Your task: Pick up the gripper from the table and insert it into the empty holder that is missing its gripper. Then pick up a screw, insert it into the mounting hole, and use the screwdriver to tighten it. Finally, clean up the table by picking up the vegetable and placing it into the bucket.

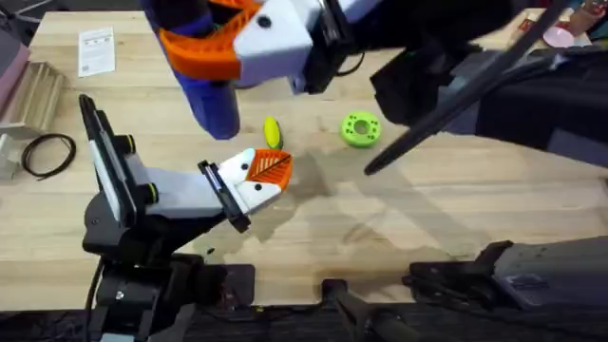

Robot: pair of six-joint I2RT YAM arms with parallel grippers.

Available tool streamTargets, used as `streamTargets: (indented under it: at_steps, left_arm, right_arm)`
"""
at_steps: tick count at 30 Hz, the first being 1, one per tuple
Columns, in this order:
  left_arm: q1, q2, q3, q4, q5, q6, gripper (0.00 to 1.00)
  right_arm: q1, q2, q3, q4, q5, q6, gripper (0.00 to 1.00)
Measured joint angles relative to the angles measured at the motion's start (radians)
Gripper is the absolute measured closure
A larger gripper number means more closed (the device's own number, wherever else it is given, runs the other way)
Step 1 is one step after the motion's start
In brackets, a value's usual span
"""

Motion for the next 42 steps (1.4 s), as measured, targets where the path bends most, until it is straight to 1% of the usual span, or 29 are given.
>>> streamTargets:
  at_steps: [4, 6, 8, 9, 11, 13, 18, 20, 24, 28, 32, 36, 38, 42]
  left_arm:
    - [0.000, 0.000, 0.000, 0.000, 0.000, 0.000, 0.995]
    - [0.000, 0.000, 0.000, 0.000, 0.000, 0.000, 0.995]
    - [0.000, 0.000, 0.000, 0.000, 0.000, 0.000, 0.995]
    - [0.000, 0.000, 0.000, 0.000, 0.000, 0.000, 0.995]
    - [0.000, 0.000, 0.000, 0.000, 0.000, 0.000, 0.995]
    - [0.000, 0.000, 0.000, 0.000, 0.000, 0.000, 0.995]
    - [0.000, 0.000, 0.000, 0.000, 0.000, 0.000, 0.995]
    - [0.000, 0.000, 0.000, 0.000, 0.000, 0.000, 0.995]
    - [0.000, 0.000, 0.000, 0.000, 0.000, 0.000, 0.995]
    - [0.000, 0.000, 0.000, 0.000, 0.000, 0.000, 0.995]
    - [0.000, 0.000, 0.000, 0.000, 0.000, 0.000, 0.995]
    - [0.000, 0.000, 0.000, 0.000, 0.000, 0.000, 0.995]
    - [0.000, 0.000, 0.000, 0.000, 0.000, 0.000, 0.995]
    - [0.000, 0.000, 0.000, 0.000, 0.000, 0.000, 0.995]
  right_arm:
    - [0.000, 0.000, 0.037, -0.060, -0.029, -0.001, 0.981]
    - [-0.002, 0.000, 0.051, -0.120, -0.038, -0.007, 0.981]
    - [-0.010, 0.000, 0.069, -0.230, -0.043, -0.022, 0.981]
    - [-0.019, 0.000, 0.081, -0.314, -0.038, -0.037, 0.981]
    - [-0.046, 0.000, 0.096, -0.474, 0.002, -0.086, 0.981]
    - [-0.082, 0.000, 0.107, -0.656, 0.095, -0.161, 0.981]
    - [-0.191, -0.007, 0.145, -1.149, 0.444, -0.409, 0.981]
    - [-0.232, -0.021, 0.163, -1.311, 0.565, -0.508, 0.981]
    - [-0.291, -0.080, 0.186, -1.539, 0.803, -0.751, 0.981]
    - [-0.330, -0.114, 0.216, -1.719, 0.995, -1.031, 0.981]
    - [-0.380, -0.105, 0.221, -1.903, 1.118, -1.275, 0.982]
    - [-0.449, -0.047, 0.221, -2.040, 1.176, -1.400, 0.982]
    - [-0.486, -0.009, 0.221, -2.069, 1.191, -1.445, 0.982]
    - [-0.566, 0.076, 0.221, -2.049, 1.210, -1.499, 0.982]
